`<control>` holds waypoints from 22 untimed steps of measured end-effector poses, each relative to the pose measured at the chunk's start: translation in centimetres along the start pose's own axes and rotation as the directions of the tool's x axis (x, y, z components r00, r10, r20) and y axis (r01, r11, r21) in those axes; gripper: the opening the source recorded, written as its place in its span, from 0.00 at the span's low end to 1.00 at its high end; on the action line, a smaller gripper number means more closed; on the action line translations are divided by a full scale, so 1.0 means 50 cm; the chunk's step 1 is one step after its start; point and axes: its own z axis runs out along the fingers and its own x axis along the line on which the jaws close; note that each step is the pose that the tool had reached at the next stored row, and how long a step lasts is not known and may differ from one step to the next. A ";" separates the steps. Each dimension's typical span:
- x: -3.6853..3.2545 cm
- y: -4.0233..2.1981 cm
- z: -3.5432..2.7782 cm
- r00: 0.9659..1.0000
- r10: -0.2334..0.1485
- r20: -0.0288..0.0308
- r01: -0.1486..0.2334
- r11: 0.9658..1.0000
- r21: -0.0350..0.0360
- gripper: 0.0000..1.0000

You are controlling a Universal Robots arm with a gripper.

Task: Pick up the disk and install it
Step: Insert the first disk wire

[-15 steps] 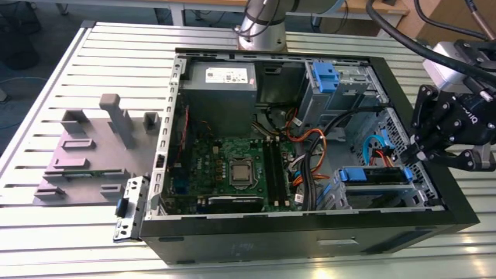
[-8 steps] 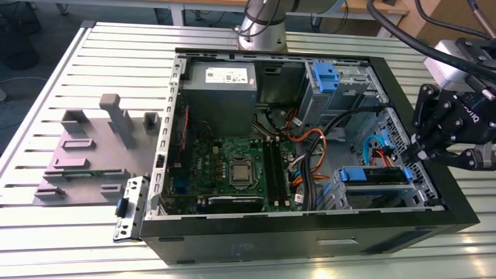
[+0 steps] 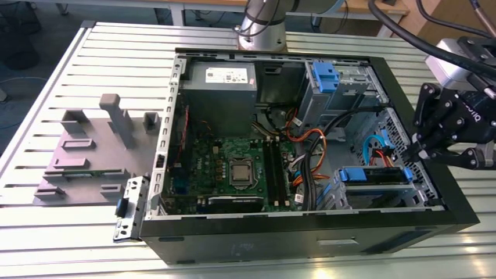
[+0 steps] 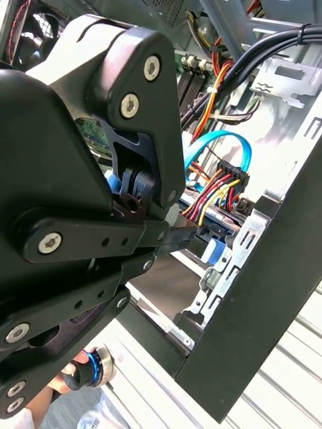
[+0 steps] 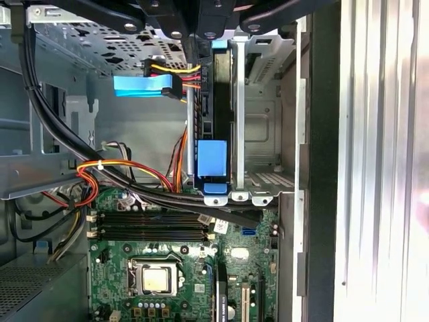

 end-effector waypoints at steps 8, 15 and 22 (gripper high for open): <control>0.000 -0.002 -0.004 1.000 0.000 0.000 0.000 1.000 0.000 0.11; 0.000 -0.001 -0.012 1.000 0.000 0.000 0.000 1.000 0.000 0.11; 0.000 -0.001 -0.013 1.000 0.000 0.000 0.000 1.000 0.000 0.11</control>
